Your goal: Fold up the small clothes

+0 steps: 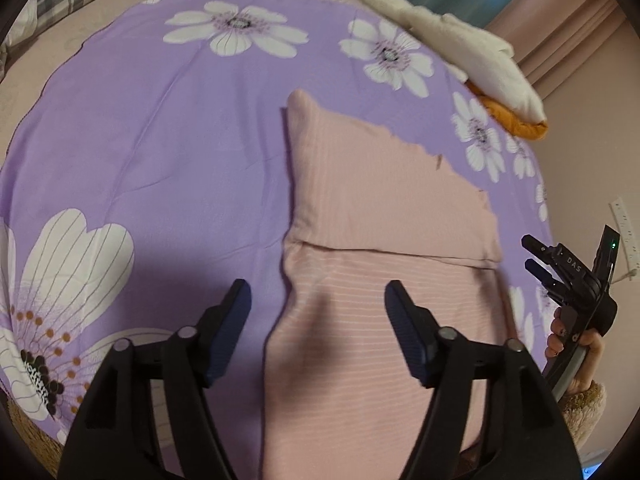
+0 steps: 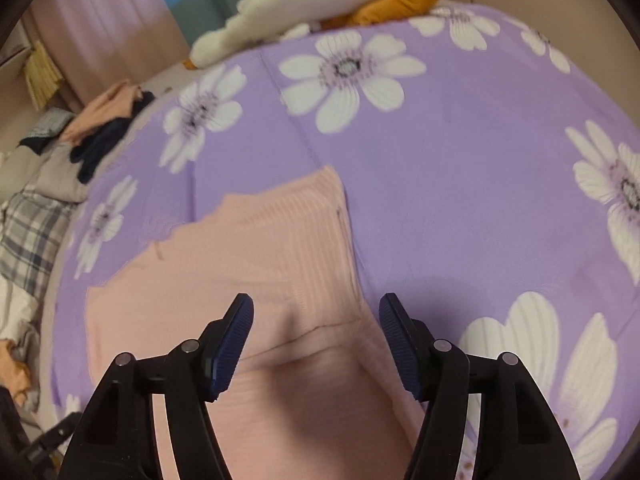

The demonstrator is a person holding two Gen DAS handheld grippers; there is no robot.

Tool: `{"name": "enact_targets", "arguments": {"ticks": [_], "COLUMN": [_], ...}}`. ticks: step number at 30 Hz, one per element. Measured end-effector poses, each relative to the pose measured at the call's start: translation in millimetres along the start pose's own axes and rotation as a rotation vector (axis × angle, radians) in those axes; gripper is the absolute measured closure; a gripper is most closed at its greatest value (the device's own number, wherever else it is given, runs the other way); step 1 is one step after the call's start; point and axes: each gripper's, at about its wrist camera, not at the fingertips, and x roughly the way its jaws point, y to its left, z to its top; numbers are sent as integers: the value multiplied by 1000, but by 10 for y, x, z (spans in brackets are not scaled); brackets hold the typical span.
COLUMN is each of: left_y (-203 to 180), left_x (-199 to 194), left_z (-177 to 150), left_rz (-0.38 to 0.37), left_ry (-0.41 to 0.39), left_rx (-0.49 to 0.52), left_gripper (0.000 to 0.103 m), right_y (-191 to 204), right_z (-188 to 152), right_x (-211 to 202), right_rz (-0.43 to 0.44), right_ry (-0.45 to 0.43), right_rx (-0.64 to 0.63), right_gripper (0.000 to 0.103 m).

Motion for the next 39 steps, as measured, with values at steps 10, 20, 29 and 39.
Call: {"name": "enact_targets", "arguments": {"ticks": [10, 20, 29, 39], "left_y": [-119, -100, -37, -12], "left_x": [-111, -90, -113, -148], "left_z": [-275, -691, -1064, -1390], "left_rz": [10, -6, 2, -3], "left_ry": [10, 59, 83, 81], "left_rx": [83, 83, 75, 75], "left_gripper": [30, 31, 32, 36], "right_y": [50, -79, -298, -529], "right_z": [-239, -641, -1109, -1707], "right_x": [-434, -689, -938, -915], "right_rz": [19, 10, 35, -21], "right_ry": [-45, -45, -44, 75], "right_rx": [-43, -61, -67, -34], "right_gripper": [26, 26, 26, 26]}}
